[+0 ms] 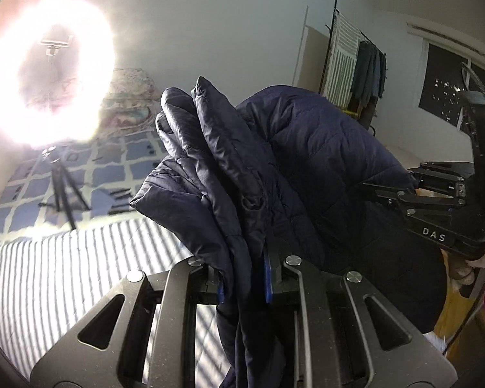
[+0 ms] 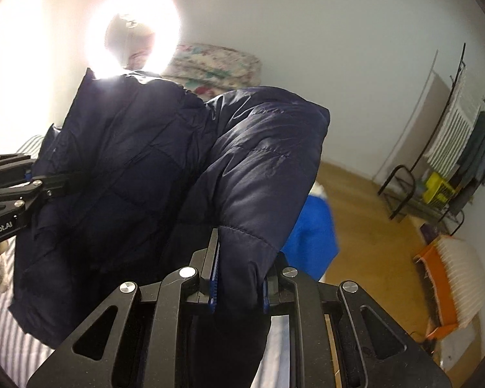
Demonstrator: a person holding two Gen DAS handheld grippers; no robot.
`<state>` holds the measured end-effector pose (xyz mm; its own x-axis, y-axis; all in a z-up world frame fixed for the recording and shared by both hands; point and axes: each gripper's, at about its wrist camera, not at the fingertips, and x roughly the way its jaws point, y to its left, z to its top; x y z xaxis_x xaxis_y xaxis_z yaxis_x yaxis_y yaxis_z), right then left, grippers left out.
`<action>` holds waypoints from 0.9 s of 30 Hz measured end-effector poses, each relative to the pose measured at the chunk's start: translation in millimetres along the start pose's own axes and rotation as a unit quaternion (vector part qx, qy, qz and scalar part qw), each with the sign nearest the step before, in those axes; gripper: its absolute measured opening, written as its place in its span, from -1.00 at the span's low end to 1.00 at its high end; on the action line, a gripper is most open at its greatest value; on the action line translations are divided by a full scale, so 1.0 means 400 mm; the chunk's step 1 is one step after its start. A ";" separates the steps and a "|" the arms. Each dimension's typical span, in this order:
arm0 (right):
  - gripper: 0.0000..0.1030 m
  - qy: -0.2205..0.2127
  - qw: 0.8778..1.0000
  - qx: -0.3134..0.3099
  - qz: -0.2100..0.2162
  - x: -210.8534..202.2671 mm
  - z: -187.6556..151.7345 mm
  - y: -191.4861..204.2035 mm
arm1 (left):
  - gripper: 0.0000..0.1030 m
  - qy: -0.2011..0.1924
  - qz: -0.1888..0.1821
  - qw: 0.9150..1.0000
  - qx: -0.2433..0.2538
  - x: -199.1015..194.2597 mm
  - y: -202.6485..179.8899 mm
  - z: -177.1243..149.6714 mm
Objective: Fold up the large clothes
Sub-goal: 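Lift the folded jacket with both grippers and carry it toward the blue clothes, then open the right gripper while the left gripper lowers the jacket onto the blue clothes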
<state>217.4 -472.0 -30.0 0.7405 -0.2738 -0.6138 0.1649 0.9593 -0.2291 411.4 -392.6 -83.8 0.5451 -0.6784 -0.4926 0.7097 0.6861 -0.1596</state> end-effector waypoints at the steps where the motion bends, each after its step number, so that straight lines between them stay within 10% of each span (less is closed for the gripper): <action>1: -0.68 -0.003 1.000 -0.002 -0.008 0.014 0.014 -0.015 | -0.71 -0.003 0.003 1.000 -0.002 0.025 -0.001 0.013; 14: -0.68 -0.015 0.998 -0.022 -0.065 0.185 0.091 -0.116 | -0.71 -0.017 0.024 0.999 -0.023 0.311 -0.006 0.120; 27: -0.54 0.048 0.996 0.001 -0.074 0.345 0.044 -0.219 | -0.52 0.023 0.062 0.997 -0.036 0.418 0.044 0.054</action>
<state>316.7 -592.5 -81.5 0.6415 -0.4181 -0.6432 0.2694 0.9078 -0.3214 524.6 -499.4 -150.4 0.6050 -0.5753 -0.5505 0.6030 0.7825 -0.1550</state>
